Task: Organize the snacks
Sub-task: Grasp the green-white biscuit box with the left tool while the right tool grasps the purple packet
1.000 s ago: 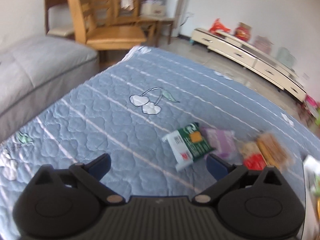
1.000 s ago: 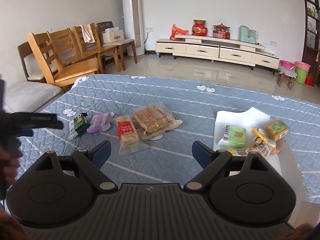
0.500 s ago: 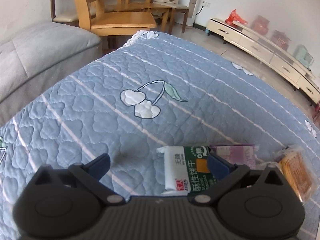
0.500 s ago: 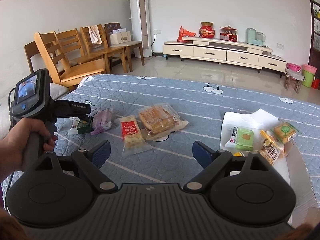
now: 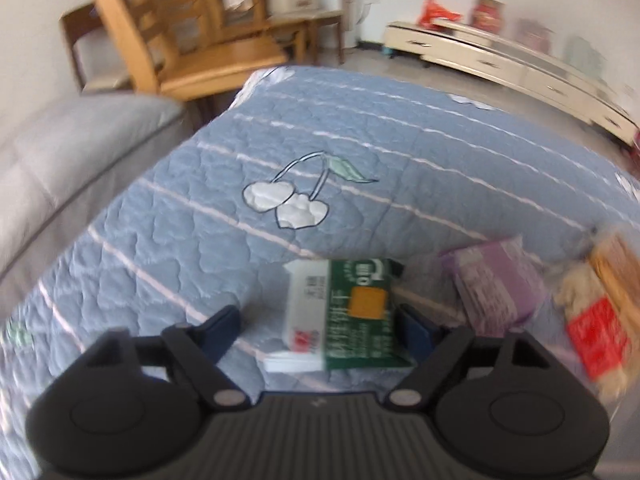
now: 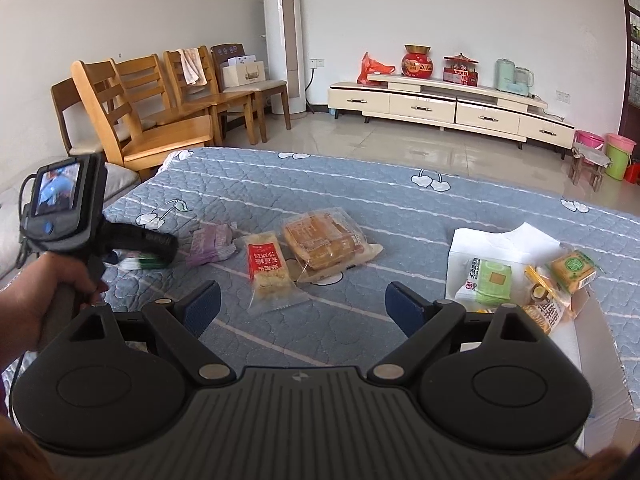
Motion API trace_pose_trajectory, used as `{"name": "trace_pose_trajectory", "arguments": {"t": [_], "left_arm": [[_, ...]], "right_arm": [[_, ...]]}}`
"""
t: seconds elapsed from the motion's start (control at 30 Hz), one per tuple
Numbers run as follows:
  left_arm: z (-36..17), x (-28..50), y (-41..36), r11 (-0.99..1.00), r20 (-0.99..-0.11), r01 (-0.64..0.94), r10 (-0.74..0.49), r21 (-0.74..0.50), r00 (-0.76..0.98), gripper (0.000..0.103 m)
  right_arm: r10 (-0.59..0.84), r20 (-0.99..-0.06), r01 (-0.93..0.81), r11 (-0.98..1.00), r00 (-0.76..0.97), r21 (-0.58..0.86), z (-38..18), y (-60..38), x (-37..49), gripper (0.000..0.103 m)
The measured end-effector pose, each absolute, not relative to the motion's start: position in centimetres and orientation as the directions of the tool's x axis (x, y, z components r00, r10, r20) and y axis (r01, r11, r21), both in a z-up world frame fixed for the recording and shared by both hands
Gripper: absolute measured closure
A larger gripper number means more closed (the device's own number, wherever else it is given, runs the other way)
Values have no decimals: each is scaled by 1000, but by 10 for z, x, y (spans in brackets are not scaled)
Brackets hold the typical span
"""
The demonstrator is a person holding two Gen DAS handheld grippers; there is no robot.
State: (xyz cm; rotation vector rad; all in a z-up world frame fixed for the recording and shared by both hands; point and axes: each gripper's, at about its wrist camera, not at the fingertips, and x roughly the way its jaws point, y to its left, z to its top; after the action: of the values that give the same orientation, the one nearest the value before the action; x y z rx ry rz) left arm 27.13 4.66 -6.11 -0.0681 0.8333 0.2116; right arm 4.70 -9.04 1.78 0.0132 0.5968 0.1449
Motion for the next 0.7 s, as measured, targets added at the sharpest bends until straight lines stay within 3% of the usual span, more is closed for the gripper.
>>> {"name": "trace_pose_trajectory", "arguments": {"t": [0.03,0.1,0.43,0.7], "left_arm": [[-60,269,47,981,-735,-192,144,19,663,39],[-55,266,45,985,-728,-170,134,24,673,54],[-49,200,69,977,-667,-212,179,33,723,55],[-49,182,93,967,-629,-255,195,-6,753,55]], "right_arm": [[143,-561,-134,989,816,57,17,-89,49,0],[153,-563,-145,988,812,60,14,-83,51,0],[224,-584,-253,967,781,32,-1,-41,86,0],[277,-635,-349,937,721,12,-31,14,166,0]]}}
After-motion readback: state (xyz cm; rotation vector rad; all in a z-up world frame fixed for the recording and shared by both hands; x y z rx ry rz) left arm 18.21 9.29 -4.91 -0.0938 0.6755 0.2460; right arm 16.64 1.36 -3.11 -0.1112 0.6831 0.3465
